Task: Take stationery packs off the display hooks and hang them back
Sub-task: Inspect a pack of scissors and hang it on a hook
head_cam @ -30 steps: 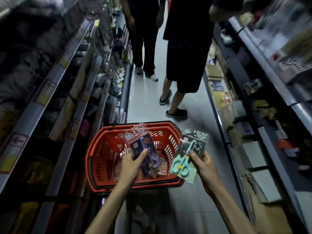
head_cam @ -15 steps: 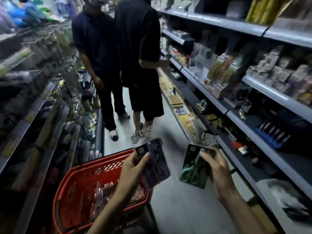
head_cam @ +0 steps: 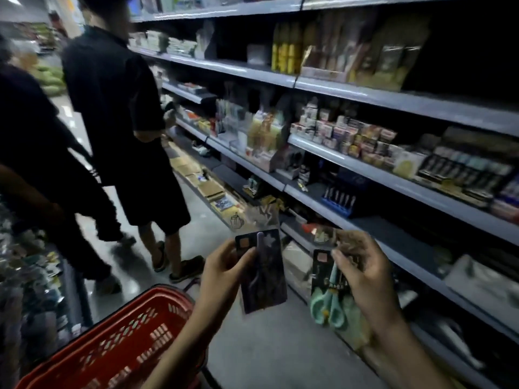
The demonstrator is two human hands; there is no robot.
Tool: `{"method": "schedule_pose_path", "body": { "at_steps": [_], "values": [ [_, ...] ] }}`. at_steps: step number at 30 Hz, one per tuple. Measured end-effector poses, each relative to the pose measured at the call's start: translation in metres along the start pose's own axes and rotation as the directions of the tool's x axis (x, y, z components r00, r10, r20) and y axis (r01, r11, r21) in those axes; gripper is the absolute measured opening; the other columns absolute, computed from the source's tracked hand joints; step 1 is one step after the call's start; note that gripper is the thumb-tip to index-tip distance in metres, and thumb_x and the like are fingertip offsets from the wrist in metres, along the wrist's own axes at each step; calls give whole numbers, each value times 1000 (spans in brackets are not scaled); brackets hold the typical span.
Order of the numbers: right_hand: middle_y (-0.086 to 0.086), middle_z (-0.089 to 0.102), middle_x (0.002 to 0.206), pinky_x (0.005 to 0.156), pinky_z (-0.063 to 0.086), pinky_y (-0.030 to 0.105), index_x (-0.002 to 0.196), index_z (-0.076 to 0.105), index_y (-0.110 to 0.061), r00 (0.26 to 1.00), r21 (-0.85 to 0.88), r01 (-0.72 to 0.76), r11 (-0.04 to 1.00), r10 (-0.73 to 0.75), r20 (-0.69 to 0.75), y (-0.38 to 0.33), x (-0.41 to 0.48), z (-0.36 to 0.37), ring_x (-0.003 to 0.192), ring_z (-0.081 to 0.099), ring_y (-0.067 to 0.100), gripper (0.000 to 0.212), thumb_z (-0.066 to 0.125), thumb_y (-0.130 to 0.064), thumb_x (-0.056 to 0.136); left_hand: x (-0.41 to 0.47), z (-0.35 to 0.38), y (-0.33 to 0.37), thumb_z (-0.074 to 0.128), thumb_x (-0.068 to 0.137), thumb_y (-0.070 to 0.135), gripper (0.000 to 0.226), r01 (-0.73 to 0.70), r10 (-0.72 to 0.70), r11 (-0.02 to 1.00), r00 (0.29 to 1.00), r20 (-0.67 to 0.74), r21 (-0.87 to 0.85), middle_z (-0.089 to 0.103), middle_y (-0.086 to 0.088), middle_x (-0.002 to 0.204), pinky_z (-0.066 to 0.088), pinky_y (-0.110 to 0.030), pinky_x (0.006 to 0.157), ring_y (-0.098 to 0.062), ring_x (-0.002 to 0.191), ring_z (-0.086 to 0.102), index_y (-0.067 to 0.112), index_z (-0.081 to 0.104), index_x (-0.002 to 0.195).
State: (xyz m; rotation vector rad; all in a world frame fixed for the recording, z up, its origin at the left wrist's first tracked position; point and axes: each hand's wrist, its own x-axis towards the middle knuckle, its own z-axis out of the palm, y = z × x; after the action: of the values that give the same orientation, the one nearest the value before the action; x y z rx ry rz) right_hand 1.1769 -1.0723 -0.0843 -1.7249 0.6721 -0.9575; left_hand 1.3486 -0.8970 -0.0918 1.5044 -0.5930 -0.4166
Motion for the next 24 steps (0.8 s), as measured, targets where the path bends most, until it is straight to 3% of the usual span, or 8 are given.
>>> {"method": "schedule_pose_path", "body": {
  "at_steps": [2, 7, 11, 14, 16, 19, 21, 24],
  "values": [
    [-11, 72, 99, 86, 54, 27, 105, 69, -32, 997, -10, -20, 1000, 19, -69, -6, -15, -25, 98, 68, 9, 27, 72, -8, 94, -6, 23, 1, 64, 100, 19, 14, 12, -8, 999, 996, 83, -45, 79, -6, 104, 61, -48, 84, -26, 100, 75, 13, 72, 109],
    [-8, 74, 92, 74, 52, 15, 96, 73, -19, 961, -61, -69, 996, 50, -273, -22, -63, -100, 89, 69, 7, 16, 75, -5, 90, -37, 93, 6, 60, 102, 32, 24, 27, 3, 996, 946, 324, -90, 75, -14, 101, 58, -57, 83, -36, 98, 72, 10, 71, 102],
    [-7, 72, 86, 70, 51, 17, 91, 71, -22, 904, -49, -149, 988, 116, -411, -30, -101, -168, 84, 69, 8, 17, 73, -6, 92, -71, 158, 23, 59, 104, 30, 29, 31, 25, 994, 876, 481, -108, 70, -3, 79, 50, -40, 68, -23, 74, 67, 26, 69, 78],
    [0, 66, 71, 60, 48, 15, 84, 68, -7, 832, 19, -161, 987, 146, -535, -41, -125, -219, 69, 64, 14, 11, 66, -5, 95, -98, 203, 42, 62, 103, 37, 36, 68, 27, 988, 801, 598, -136, 65, -13, 77, 47, -42, 70, -24, 74, 61, 22, 66, 71],
    [4, 57, 60, 56, 45, 20, 78, 62, 7, 800, 84, -163, 983, 181, -572, -49, -139, -251, 56, 58, 14, 30, 61, -14, 100, -116, 233, 55, 65, 99, 46, 43, 76, 47, 985, 742, 669, -153, 60, -21, 79, 44, -42, 68, -24, 72, 56, 8, 64, 78],
    [15, 50, 52, 47, 42, 18, 78, 62, 12, 791, 165, -171, 971, 235, -564, -63, -160, -291, 43, 52, 13, 55, 65, -40, 97, -147, 280, 75, 64, 101, 31, 31, 147, 36, 973, 663, 747, -177, 72, -20, 91, 51, -38, 73, -22, 80, 65, 3, 72, 91],
    [24, 57, 67, 61, 45, 27, 79, 70, 0, 822, 58, -172, 983, 175, -542, -71, -171, -320, 60, 61, 19, 57, 75, -57, 85, -171, 310, 92, 62, 100, 31, 25, 150, 49, 974, 594, 803, -170, 75, -11, 91, 52, -30, 71, -18, 82, 67, 13, 75, 89],
    [5, 78, 87, 78, 53, 33, 83, 80, -20, 852, 12, -193, 981, 173, -494, -88, -191, -367, 88, 74, 17, 25, 82, -44, 82, -204, 358, 114, 61, 101, 34, 24, 135, 82, 974, 540, 837, -183, 74, -8, 88, 51, -35, 70, -22, 80, 67, 21, 76, 86]
  ]
}}
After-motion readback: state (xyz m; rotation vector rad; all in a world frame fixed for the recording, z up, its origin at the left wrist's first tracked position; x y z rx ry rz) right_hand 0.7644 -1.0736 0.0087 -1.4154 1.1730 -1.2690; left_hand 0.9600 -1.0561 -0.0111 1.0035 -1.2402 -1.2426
